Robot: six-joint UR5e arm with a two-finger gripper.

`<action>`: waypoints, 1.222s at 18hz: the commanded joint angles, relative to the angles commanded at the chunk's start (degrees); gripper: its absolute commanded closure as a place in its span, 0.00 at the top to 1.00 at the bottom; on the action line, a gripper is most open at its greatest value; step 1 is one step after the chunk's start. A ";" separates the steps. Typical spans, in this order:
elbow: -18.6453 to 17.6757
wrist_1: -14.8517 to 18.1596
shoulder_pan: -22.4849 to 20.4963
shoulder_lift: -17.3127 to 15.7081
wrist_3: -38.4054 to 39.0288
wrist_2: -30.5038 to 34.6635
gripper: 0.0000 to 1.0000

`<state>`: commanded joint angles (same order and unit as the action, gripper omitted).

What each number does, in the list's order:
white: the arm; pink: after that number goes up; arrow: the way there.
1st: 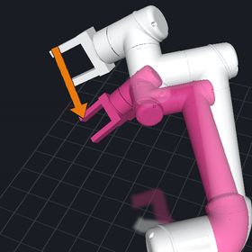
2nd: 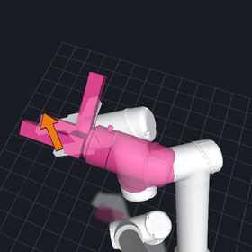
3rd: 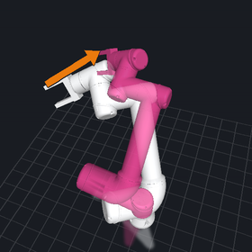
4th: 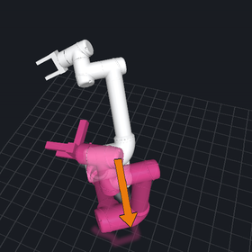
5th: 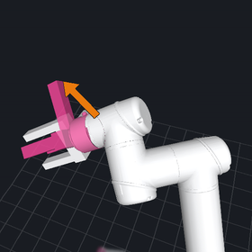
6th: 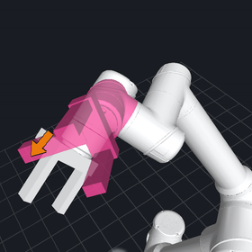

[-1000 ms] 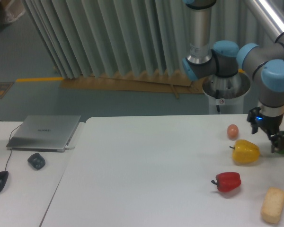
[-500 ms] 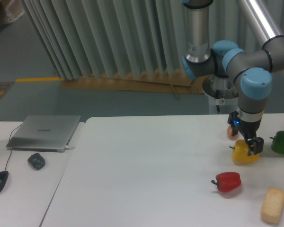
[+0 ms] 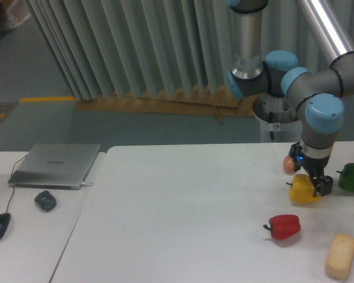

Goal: Place the yellow pepper in a basket
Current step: 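Lower the gripper around the yellow pepper and close on it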

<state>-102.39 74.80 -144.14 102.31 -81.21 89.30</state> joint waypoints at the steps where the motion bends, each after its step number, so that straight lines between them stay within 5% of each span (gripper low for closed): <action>1: -0.09 -0.09 0.00 0.09 0.00 0.00 1.00; 22: -0.62 -0.53 0.88 1.93 0.44 -0.09 1.00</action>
<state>-103.01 74.27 -143.26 104.24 -80.77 89.21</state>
